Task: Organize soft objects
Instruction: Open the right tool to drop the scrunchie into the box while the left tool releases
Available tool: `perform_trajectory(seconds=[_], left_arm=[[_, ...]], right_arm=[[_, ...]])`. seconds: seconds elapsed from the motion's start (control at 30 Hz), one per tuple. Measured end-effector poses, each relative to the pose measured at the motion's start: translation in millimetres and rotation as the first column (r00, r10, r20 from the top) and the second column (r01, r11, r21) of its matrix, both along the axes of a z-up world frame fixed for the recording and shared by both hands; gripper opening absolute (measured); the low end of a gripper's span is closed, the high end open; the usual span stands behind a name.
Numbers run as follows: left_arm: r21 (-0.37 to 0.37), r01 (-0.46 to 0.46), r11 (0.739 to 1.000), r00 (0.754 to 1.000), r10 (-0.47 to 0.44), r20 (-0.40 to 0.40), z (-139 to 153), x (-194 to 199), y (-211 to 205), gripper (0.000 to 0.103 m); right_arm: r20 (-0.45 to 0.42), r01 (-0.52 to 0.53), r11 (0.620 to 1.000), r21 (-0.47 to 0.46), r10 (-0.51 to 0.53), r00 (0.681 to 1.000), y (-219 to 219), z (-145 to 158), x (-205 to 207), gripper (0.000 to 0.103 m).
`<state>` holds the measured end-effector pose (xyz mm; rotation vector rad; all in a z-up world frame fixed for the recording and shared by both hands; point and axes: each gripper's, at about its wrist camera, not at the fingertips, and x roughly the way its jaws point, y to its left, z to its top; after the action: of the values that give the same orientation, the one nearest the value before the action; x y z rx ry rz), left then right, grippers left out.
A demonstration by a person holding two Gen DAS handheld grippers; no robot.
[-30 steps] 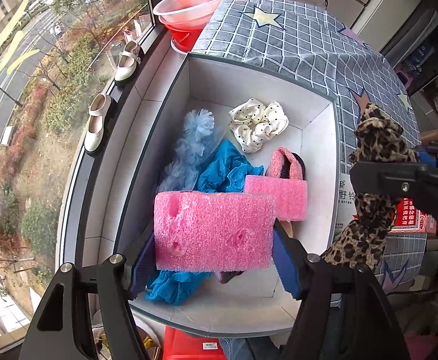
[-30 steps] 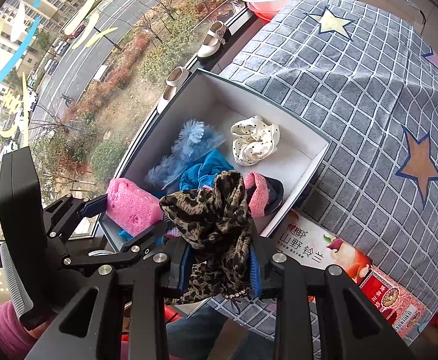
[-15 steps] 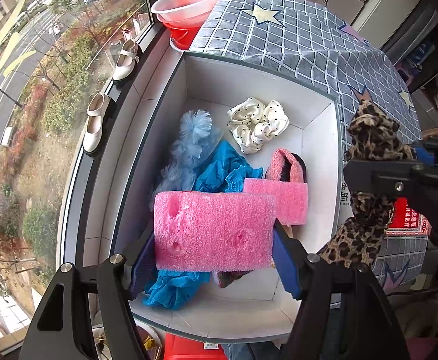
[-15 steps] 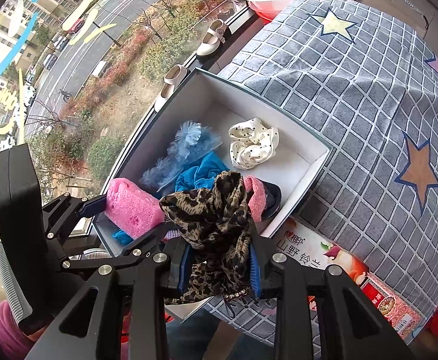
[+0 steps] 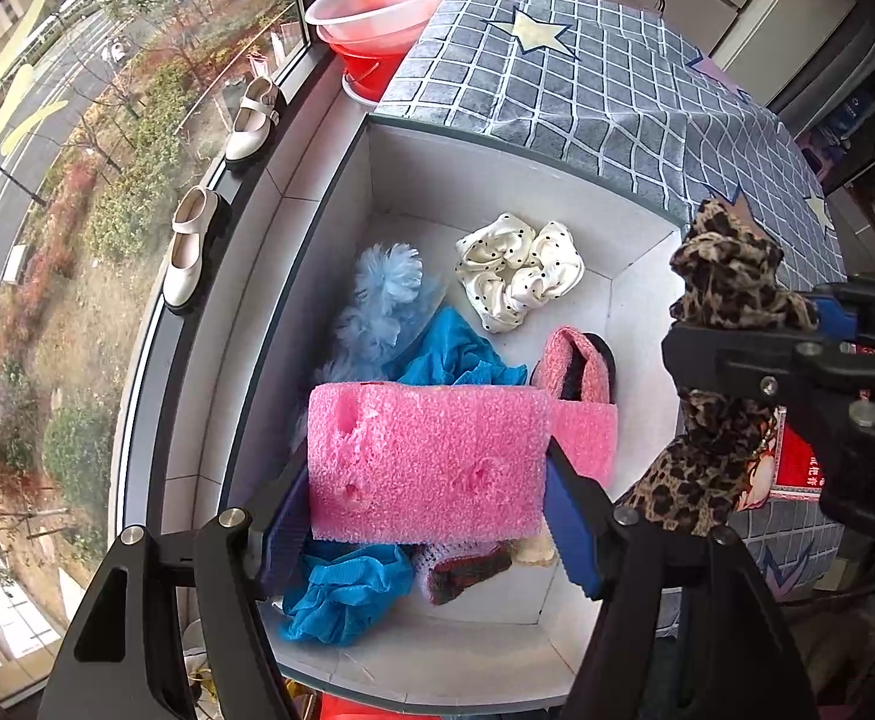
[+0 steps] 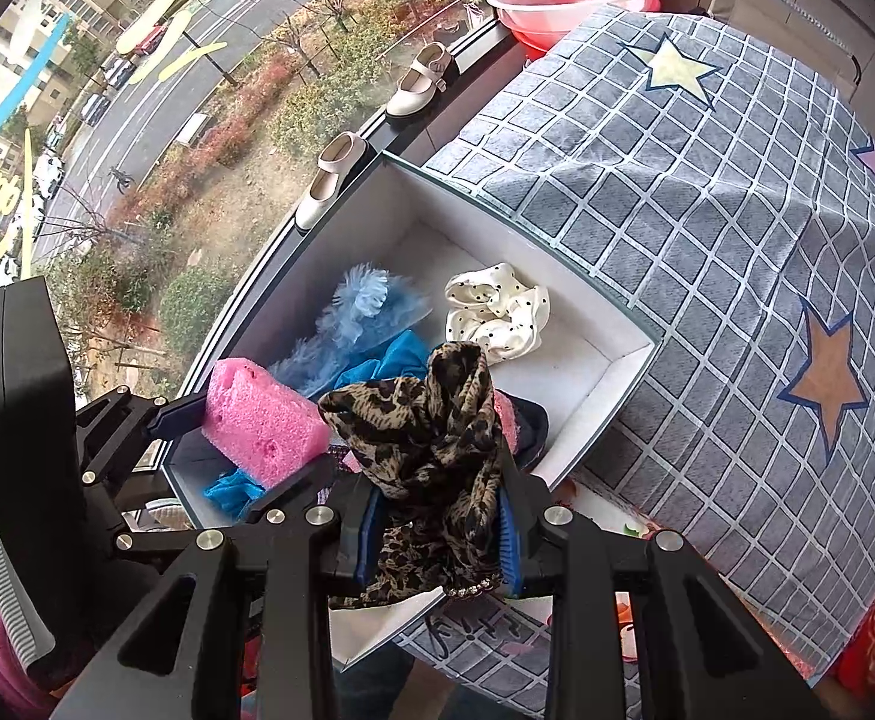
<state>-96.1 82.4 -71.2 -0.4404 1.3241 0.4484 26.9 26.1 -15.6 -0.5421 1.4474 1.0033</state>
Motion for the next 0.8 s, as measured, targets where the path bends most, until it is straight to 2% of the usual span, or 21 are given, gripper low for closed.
perform_trajectory(seconds=[0.5, 0.63, 0.67, 0.73, 0.8], left_arm=[[-0.019, -0.005, 1.0, 1.0, 0.004, -0.022, -6.2, -2.4, -2.2, 0.073], [-0.008, -0.008, 1.0, 1.0, 0.008, -0.005, -2.8, -2.9, -3.5, 0.073], [0.01, -0.015, 1.0, 1.0, 0.015, -0.004, -0.9, -3.6, -3.7, 0.073], [0.069, -0.034, 0.997, 0.999, 0.035, -0.026, 2.0, -3.8, -3.4, 0.078], [0.125, -0.055, 0.991, 0.996, 0.063, -0.068, 2.3, -4.1, -1.6, 0.08]], right_arm=[[-0.006, -0.016, 1.0, -0.009, 0.016, 1.0, 2.8, -5.9, 0.2, 0.032], [-0.005, -0.019, 1.0, -0.005, 0.019, 1.0, 5.7, -5.1, 0.0, 0.032], [-0.007, -0.017, 1.0, -0.003, 0.017, 1.0, 6.1, -4.5, 0.4, 0.034], [-0.007, -0.01, 1.0, 0.0, 0.01, 1.0, 5.5, -3.3, 1.0, 0.054], [0.005, -0.004, 1.0, 0.001, 0.004, 1.0, 3.7, -1.4, 1.5, 0.059]])
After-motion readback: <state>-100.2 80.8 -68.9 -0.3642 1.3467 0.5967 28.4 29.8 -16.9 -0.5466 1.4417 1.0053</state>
